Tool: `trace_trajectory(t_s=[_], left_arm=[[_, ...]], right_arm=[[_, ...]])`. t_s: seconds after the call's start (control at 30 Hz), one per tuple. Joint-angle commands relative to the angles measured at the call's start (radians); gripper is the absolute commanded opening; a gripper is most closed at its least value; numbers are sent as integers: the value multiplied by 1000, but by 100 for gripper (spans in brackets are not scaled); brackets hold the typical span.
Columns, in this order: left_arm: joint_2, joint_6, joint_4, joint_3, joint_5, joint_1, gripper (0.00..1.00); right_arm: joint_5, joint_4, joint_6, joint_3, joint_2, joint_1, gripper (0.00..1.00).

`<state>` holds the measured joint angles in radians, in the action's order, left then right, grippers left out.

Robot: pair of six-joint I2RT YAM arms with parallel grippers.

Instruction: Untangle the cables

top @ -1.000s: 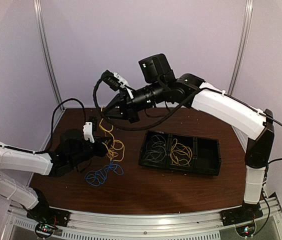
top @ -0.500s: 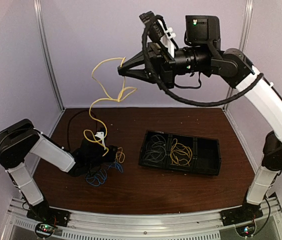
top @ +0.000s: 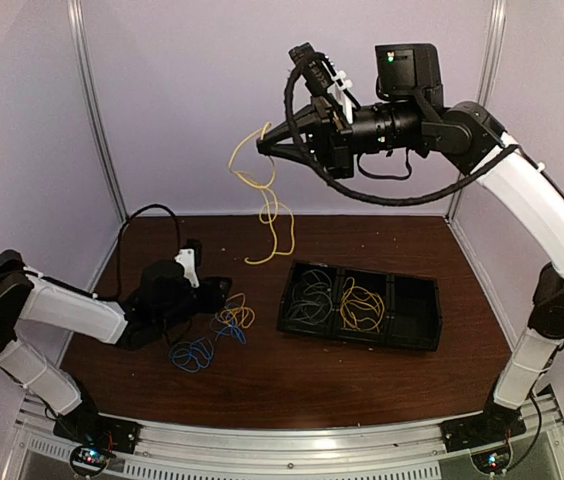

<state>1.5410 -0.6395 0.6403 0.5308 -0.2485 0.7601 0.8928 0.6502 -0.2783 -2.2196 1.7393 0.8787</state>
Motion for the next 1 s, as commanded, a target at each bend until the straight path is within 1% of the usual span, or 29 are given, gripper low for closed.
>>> trace_trajectory(t_s=[0.0,0.1,0.2,0.3,0.5,0.77,0.97], left_arm=[[-176,58,-14,-5,60,-2,51],[-288,88,-72,4,78,-2,55],[-393,113,-172,29,66,-3,61],[-464,133,-278,58,44,-2,65],[-533,140,-449,99,-10,-2,65],[-614,132,-510,66,-35,-2,65],[-637,133,-536,57,-55,-2,65]], right_arm=[[-41,-8,-24,62,-59,-35,0],[-49,-24,-25,130,-81,-63,0],[-45,-45,-20,193,-105,-99,0],[-35,-64,-12,251,-127,-148,0],[-38,-69,-30,378,-173,-237,0],[-43,-75,-53,532,-234,-336,0],[-36,-79,-59,604,-267,-385,0]])
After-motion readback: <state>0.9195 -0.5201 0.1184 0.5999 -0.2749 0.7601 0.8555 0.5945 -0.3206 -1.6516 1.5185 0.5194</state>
